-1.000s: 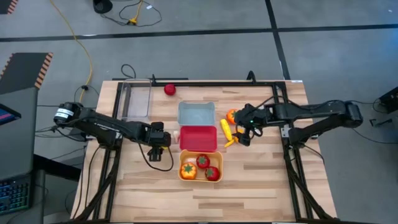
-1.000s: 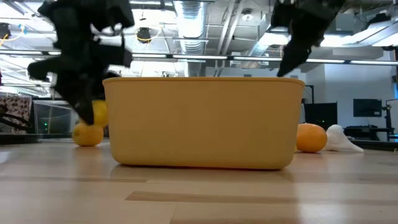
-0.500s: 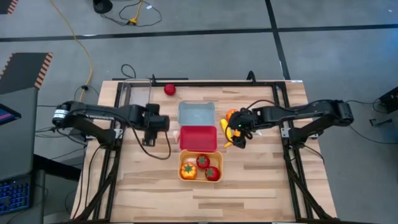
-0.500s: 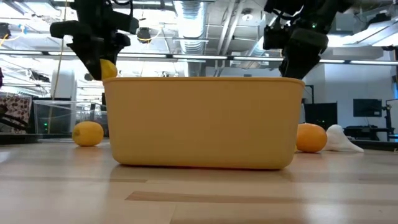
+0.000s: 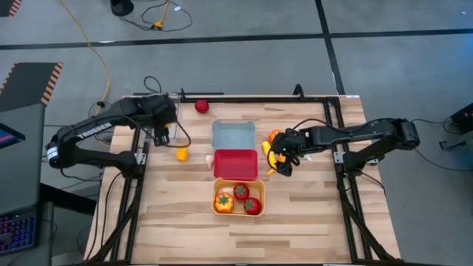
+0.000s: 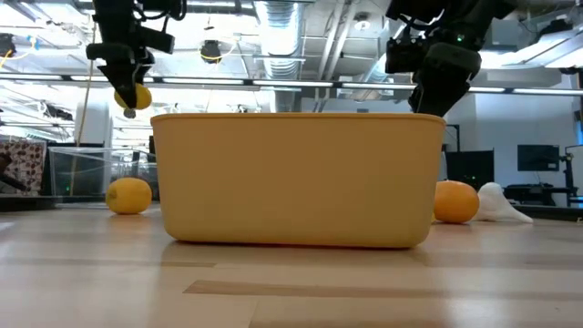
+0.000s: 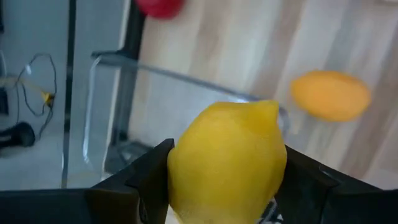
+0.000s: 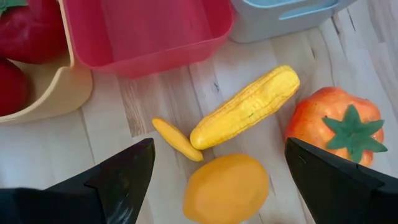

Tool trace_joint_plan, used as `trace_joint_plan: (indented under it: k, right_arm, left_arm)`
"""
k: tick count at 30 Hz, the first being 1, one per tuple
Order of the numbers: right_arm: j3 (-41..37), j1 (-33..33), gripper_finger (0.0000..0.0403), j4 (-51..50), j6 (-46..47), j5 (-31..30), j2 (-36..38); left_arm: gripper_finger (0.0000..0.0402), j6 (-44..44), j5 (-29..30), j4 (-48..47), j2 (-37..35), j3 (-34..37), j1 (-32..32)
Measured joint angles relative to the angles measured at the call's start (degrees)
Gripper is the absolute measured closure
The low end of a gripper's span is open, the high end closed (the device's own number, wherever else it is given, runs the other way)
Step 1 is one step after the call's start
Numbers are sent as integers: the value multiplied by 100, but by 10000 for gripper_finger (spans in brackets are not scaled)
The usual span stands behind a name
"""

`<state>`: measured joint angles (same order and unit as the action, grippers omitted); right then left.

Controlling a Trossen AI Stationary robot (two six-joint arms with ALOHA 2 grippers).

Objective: Sort produce into baskets
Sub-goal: Put the bottom left yellow lemon into the transparent bin, then put the right yellow lemon into the transparent bin

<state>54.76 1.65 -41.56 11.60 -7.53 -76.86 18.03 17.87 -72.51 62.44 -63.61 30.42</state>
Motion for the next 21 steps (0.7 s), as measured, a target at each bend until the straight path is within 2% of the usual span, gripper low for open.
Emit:
trace_joint_plan:
  k: [4, 8, 16, 21]
  right_arm:
    - [0, -7, 17, -17, 0, 9, 0]
    - [0, -7, 17, -216, 14, 13, 0]
    - [0, 13, 17, -953, 958, 11, 0]
    - [0, -71, 17, -922, 1106, 13, 0]
  left_arm:
    - [184, -2, 88, 0, 23, 2, 511]
    - [160, 144, 89, 4, 127, 2, 799]
    - [84, 83, 105, 37, 427, 4, 1014]
    - [67, 81, 40, 53, 529, 7, 1014]
